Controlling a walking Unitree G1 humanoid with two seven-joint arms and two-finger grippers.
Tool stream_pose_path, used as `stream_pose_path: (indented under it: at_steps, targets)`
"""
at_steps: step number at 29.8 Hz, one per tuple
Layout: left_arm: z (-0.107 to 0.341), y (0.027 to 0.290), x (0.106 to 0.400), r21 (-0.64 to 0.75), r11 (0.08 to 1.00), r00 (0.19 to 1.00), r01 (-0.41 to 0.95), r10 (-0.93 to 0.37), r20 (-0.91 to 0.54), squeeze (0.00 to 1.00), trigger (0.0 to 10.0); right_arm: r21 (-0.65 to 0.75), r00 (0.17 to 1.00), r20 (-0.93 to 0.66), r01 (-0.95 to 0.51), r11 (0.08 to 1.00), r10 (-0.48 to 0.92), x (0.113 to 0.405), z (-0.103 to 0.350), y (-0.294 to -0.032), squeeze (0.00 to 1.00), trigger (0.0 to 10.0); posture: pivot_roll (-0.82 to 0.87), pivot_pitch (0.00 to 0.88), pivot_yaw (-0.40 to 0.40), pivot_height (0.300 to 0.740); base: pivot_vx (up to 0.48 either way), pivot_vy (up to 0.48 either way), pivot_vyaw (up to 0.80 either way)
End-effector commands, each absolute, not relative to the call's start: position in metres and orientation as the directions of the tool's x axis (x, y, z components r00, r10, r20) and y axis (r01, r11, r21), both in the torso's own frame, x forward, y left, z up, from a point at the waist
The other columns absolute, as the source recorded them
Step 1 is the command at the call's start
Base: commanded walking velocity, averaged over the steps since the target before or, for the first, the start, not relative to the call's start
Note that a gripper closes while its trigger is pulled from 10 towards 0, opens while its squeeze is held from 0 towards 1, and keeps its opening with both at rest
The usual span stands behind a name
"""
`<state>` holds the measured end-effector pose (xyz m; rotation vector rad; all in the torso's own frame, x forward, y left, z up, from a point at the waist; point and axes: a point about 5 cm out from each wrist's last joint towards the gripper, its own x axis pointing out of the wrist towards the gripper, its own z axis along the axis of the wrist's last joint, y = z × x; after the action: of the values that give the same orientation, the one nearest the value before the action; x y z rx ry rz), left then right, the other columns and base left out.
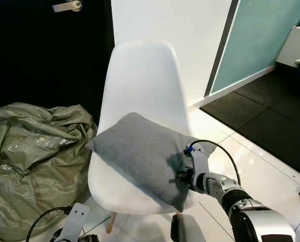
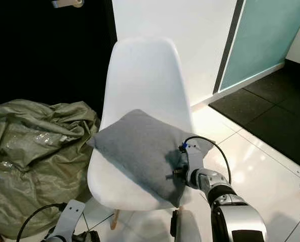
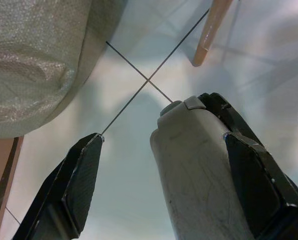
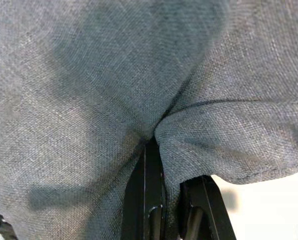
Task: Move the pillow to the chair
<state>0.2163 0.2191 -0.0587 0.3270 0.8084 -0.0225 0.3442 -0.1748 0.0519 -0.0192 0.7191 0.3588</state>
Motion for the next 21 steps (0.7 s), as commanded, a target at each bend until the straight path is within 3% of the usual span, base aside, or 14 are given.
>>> stream_pose_path:
  at_steps: [1, 3, 4, 21]
  targets:
    - [-0.063, 0.222, 0.208, 0.286, 0.945, 0.674, 0.158, 0.108, -0.731, 0.00, 10.0, 0.066, 0.677, -0.682, -0.322, 0.945, 0.278, 0.340, 0.045, -0.178, 0.00, 10.0, -0.07, 0.071, -0.020, 0.519, 0.000, 0.000, 0.00]
    - [-0.063, 0.222, 0.208, 0.285, 0.945, 0.673, 0.158, 0.108, -0.731, 0.00, 10.0, 0.050, 0.698, -0.673, -0.289, 0.956, 0.246, 0.341, 0.047, -0.184, 0.00, 10.0, -0.07, 0.071, -0.020, 0.519, 0.000, 0.000, 0.00]
    - [-0.063, 0.221, 0.208, 0.285, 0.945, 0.673, 0.159, 0.107, -0.732, 0.00, 10.0, 0.023, 0.727, -0.654, -0.257, 0.966, 0.209, 0.343, 0.050, -0.190, 1.00, 10.0, -0.07, 0.069, -0.021, 0.519, 0.000, 0.000, 0.00]
    - [-0.062, 0.217, 0.213, 0.285, 0.946, 0.679, 0.152, 0.109, -0.726, 0.00, 10.0, 0.122, 0.706, -0.675, -0.177, 0.977, 0.213, 0.330, 0.041, -0.214, 1.00, 10.0, -0.09, 0.072, -0.034, 0.519, 0.000, 0.000, 0.00]
